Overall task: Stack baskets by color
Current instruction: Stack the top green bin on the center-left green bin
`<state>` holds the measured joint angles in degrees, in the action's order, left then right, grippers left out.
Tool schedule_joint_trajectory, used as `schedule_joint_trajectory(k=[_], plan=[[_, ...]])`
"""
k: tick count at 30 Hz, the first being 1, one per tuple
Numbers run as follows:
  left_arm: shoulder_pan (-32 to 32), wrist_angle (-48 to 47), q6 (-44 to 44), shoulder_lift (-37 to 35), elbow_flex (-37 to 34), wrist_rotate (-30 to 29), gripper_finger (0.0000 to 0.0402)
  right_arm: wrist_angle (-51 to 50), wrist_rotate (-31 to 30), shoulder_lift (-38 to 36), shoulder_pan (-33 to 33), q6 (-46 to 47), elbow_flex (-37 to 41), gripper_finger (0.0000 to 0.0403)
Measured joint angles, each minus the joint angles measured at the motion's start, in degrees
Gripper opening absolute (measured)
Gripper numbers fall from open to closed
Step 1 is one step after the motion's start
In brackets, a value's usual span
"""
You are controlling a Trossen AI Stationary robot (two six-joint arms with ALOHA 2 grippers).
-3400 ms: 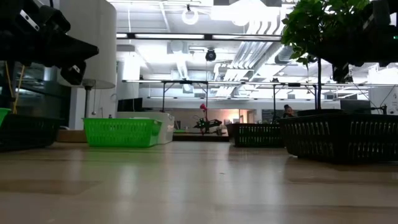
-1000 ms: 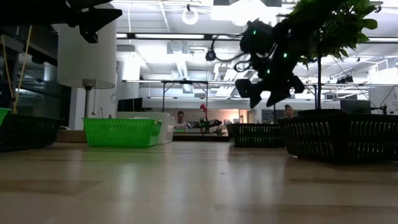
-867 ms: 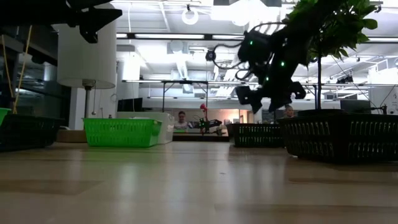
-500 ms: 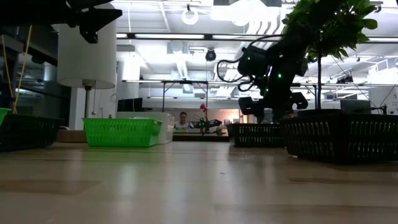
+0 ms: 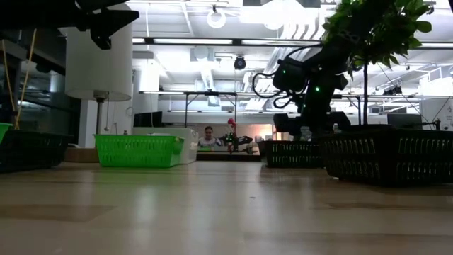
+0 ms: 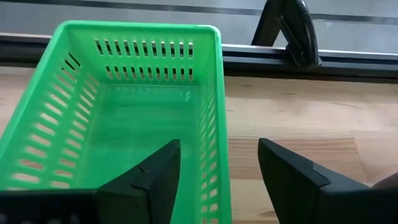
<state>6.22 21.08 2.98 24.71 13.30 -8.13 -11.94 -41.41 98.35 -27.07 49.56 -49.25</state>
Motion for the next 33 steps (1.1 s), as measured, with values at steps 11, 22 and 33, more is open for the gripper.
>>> schedule_joint_trajectory(k=[11,22,33], plan=[[0.0,0.0,-0.1,0.0,0.0,0.0,0.0213,0.2,0.7,0.0,-0.3,1.0,0.0,0.0079],[0.0,0.0,-0.2,0.0,0.0,0.1,0.0213,2.8,-0.8,-0.4,1.7,-3.8,-1.9,0.0006],[0.0,-0.3,-0.1,0.0,0.0,0.1,0.0213,3.0,-6.4,-5.8,10.5,-21.4,-10.9,0.0002]])
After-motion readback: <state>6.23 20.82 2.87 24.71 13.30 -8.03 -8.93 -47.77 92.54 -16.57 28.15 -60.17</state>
